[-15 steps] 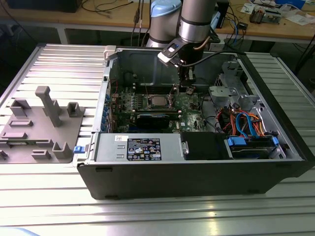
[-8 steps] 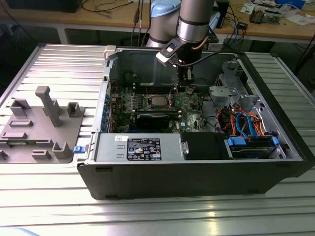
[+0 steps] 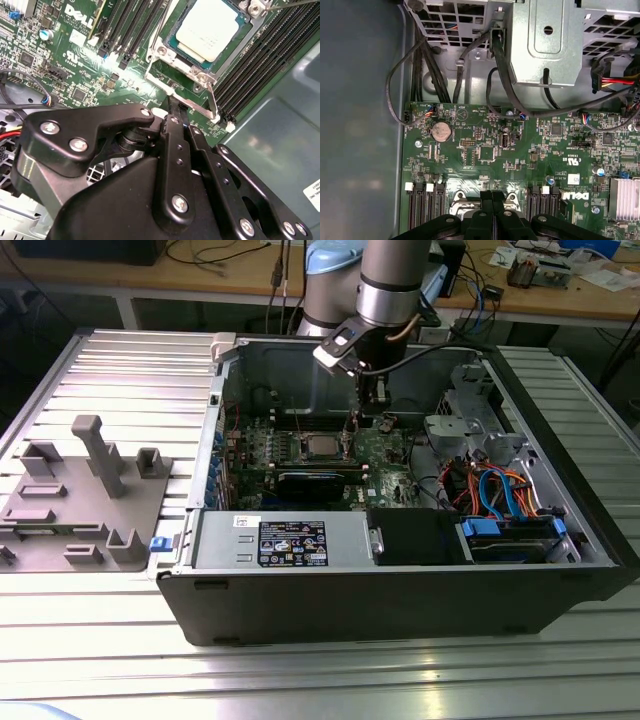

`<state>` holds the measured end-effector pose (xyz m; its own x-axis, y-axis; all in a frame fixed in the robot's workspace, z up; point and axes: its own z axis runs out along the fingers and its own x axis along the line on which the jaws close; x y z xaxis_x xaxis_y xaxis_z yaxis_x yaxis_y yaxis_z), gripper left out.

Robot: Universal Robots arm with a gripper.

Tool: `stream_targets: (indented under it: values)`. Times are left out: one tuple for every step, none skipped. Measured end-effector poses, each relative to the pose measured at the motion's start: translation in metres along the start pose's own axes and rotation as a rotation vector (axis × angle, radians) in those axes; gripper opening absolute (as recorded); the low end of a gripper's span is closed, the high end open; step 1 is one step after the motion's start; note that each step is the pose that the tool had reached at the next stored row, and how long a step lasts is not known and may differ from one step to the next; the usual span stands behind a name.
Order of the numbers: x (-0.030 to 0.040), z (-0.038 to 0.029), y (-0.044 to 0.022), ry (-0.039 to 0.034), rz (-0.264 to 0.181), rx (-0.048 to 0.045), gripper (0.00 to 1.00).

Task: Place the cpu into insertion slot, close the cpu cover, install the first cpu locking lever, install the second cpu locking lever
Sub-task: 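Close the cpu cover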

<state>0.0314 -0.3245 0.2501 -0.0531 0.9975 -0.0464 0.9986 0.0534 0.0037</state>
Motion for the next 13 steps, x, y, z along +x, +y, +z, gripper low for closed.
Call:
stream_targets:
  values:
    - [0.0000, 0.0000, -0.0005, 0.0001, 0.000, 0.0000, 0.11]
    - [0.0001, 0.0000, -0.0012, 0.0000, 0.000, 0.0000, 0.11]
    - [0.0001, 0.0000, -0.0022, 0.0000, 0.000, 0.0000, 0.11]
    - [0.0001, 0.0000, -0.0035, 0.0001, 0.000, 0.0000, 0.11]
    - [0.0001, 0.0000, -0.0039, 0.0001, 0.000, 0.0000, 0.11]
    - [0.0001, 0.0000, -0.0040, 0.0001, 0.000, 0.0000, 0.11]
    - [0.0001, 0.0000, -0.0042, 0.0002, 0.000, 0.0000, 0.11]
    - [0.0001, 0.0000, -0.0044, 0.0001, 0.000, 0.0000, 0.11]
    - [0.0001, 0.0000, -0.0046, 0.0002, 0.000, 0.0000, 0.11]
    - [0.0001, 0.0000, -0.0048, 0.0001, 0.000, 0.0000, 0.11]
    - [0.0001, 0.0000, -0.0049, 0.0001, 0.000, 0.0000, 0.11]
    - [0.0001, 0.0000, -0.0049, 0.0001, 0.000, 0.0000, 0.11]
    - [0.0001, 0.0000, -0.0050, 0.0001, 0.000, 0.0000, 0.11]
